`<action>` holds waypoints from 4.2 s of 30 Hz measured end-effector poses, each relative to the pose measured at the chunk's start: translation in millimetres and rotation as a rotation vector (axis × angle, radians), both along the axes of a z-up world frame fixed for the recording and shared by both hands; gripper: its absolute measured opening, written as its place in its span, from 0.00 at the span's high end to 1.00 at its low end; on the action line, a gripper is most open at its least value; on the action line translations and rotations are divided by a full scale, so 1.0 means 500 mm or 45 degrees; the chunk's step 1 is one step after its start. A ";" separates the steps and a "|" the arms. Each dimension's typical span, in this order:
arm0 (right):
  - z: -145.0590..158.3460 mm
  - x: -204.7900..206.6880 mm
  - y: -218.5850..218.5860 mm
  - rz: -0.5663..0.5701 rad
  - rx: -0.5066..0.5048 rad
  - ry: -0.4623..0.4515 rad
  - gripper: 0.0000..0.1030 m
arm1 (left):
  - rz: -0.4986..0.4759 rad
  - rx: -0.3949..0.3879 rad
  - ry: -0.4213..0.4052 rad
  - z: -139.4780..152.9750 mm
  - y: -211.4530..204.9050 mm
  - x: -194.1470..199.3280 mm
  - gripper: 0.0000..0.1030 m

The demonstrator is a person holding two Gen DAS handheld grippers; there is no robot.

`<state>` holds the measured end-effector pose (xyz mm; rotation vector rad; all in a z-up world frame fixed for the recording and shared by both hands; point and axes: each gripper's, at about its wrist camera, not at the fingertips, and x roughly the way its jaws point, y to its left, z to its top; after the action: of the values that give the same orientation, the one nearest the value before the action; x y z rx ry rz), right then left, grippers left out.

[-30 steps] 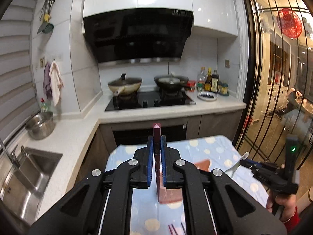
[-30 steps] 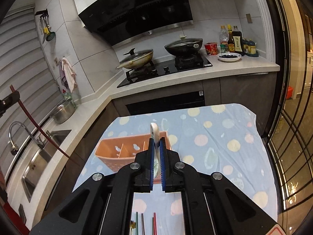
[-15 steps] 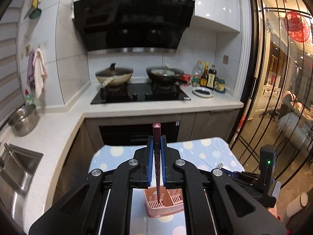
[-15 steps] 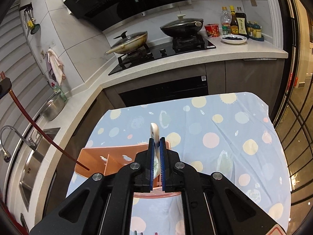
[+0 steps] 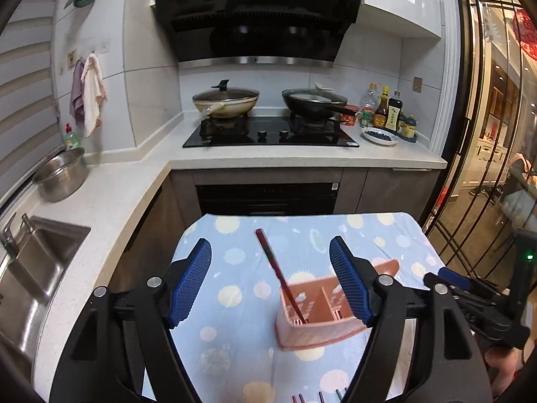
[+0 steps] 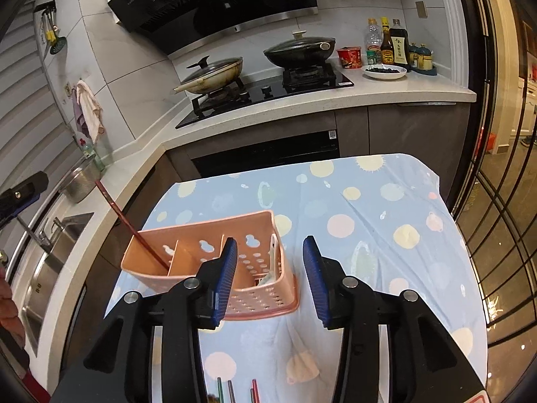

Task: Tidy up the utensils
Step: 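Open the left tool dropping the chopstick in the holder while the right tool releases the spoon, then move both tools back down to the row of chopsticks, then grasp a red chopstick with the left tool while the right tool grasps another red chopstick, then lift and carry both red chopsticks over the pink holder with both tools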

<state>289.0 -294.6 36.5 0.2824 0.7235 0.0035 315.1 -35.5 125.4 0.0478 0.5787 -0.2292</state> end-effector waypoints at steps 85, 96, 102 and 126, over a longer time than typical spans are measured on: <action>-0.313 -0.517 0.115 0.091 -0.109 0.397 0.82 | -0.040 0.182 0.626 -0.486 0.038 -0.480 0.34; -0.314 -0.523 0.104 0.069 -0.100 0.396 0.91 | -0.104 0.154 0.612 -0.479 0.032 -0.495 0.70; -0.312 -0.529 0.103 0.068 -0.089 0.391 0.92 | -0.133 0.105 0.632 -0.477 0.037 -0.496 0.89; -0.160 -0.538 0.053 0.016 -0.051 0.141 0.93 | -0.137 -0.050 0.454 -0.330 0.071 -0.483 0.93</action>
<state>19.8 -268.0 -43.5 0.2409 0.8342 -0.0150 73.7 0.2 -39.6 -0.0003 0.9275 -0.3569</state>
